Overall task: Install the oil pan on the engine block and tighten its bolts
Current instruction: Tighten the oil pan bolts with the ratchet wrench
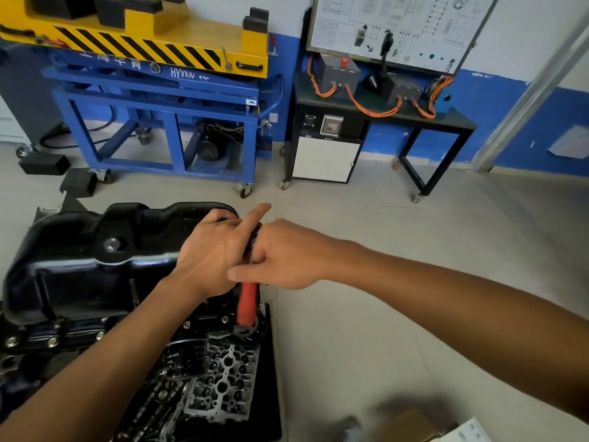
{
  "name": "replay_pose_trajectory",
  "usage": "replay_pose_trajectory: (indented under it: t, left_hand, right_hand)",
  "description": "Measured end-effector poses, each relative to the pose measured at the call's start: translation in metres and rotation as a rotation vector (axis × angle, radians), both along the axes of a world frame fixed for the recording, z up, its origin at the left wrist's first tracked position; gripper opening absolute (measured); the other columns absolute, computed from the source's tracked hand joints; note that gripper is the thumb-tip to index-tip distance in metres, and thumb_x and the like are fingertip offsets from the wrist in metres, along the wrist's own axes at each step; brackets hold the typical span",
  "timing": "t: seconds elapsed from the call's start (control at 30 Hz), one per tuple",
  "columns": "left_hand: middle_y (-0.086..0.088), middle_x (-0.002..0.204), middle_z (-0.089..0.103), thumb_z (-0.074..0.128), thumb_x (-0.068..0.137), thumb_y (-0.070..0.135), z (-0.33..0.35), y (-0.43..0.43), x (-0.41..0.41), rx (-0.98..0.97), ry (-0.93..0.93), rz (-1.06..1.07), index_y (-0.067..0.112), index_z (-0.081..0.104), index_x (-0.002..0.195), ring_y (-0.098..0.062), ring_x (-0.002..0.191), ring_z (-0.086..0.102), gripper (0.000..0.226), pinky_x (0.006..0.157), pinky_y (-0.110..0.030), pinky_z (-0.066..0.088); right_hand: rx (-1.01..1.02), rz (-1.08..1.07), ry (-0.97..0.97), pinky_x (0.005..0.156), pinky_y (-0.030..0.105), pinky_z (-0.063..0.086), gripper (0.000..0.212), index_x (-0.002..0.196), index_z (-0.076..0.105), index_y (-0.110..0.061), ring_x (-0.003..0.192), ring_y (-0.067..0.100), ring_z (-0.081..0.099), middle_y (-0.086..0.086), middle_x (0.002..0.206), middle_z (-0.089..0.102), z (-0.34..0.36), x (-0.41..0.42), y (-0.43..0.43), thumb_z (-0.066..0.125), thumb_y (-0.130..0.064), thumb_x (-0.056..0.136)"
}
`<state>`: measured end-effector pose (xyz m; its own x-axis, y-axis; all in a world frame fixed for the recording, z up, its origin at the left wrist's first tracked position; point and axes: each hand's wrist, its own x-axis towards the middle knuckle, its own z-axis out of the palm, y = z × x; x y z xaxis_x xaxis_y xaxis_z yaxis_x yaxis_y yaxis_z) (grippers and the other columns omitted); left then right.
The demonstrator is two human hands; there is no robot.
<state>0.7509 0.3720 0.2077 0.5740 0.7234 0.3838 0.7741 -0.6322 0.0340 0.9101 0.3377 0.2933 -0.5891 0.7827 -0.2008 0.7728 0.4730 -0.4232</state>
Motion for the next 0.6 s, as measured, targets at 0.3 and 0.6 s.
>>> replay_pose_trajectory:
  t: [0.3,0.6]
  left_hand:
    - [0.003,0.081,0.073,0.074,0.082,0.021,0.003,-0.002,0.001,0.027,-0.071,-0.036,0.012,0.044,0.146,-0.024,0.081,0.071,0.07,0.1,-0.029,0.028]
    - [0.007,0.074,0.069,0.069,0.09,0.031,0.002,-0.001,0.0,0.022,-0.049,-0.045,0.019,0.037,0.148,-0.022,0.077,0.067,0.066,0.097,-0.03,0.031]
  right_hand:
    - [-0.179,0.001,-0.119,0.042,0.009,0.034,0.044,0.076,0.075,-0.004,0.044,0.002,0.046,-0.008,0.049,0.057,0.009,0.02,0.02,0.073,-0.047,0.086]
    - [0.424,-0.09,-0.348,0.069,0.037,0.053,0.012,0.099,0.074,-0.025,0.083,0.02,0.062,-0.004,0.088,0.067,0.02,0.044,0.063,0.068,-0.02,0.09]
